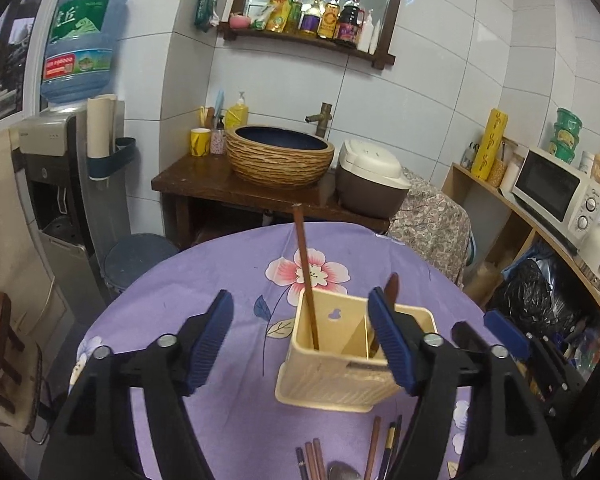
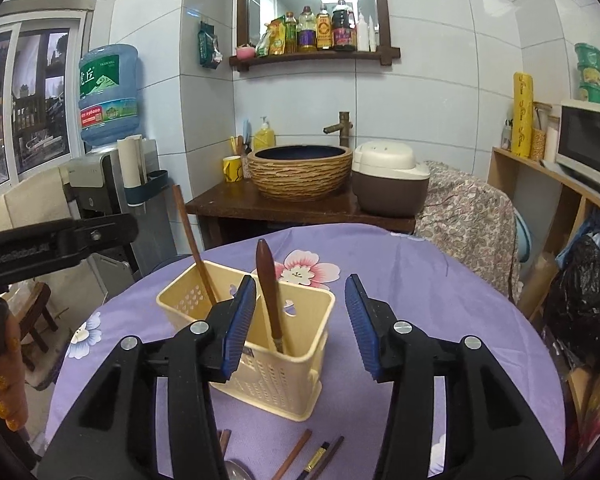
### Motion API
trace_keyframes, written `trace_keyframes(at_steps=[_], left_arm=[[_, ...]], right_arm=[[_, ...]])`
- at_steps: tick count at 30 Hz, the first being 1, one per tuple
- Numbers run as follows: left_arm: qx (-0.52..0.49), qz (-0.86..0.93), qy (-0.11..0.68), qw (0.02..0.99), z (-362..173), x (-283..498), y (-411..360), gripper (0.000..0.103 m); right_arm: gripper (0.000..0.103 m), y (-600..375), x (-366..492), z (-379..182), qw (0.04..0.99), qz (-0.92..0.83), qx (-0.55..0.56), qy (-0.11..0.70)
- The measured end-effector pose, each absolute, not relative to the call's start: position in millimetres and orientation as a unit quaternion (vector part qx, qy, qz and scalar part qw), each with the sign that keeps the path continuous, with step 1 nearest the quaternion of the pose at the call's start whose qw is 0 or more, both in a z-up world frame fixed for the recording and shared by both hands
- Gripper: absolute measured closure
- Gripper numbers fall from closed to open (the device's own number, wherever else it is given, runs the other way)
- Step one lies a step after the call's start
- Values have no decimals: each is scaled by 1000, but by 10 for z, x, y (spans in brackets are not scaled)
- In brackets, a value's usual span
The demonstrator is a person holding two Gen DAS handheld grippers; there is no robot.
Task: Organize utensils
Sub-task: 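Open both grippers to drop the chopstick and wooden-handled spoon into the basket, then move both grippers back down to the remaining utensils on the table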
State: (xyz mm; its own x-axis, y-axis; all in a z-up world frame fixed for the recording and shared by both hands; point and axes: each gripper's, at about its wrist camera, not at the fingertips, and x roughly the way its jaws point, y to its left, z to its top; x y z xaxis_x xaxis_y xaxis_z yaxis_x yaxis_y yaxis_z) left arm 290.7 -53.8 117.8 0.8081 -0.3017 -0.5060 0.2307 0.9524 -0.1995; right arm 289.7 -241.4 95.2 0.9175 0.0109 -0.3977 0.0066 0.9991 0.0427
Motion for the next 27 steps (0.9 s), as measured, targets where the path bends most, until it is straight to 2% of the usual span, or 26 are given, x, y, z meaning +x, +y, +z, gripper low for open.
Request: trace_keyframes(at_steps=[8,19,27], left_arm=[[-48,-139,286,947,865,2412,-303,23],[2,-113,338,934,143,1950,-142,23],[6,-121,391,912,-302,1701,-146,36]], right_arm=[[49,-2304,2314,855,974,32,-1,224],[49,-2097,1751,130,954,51,-23,295],[49,-2128,1561,-174,946,45,-8,322]])
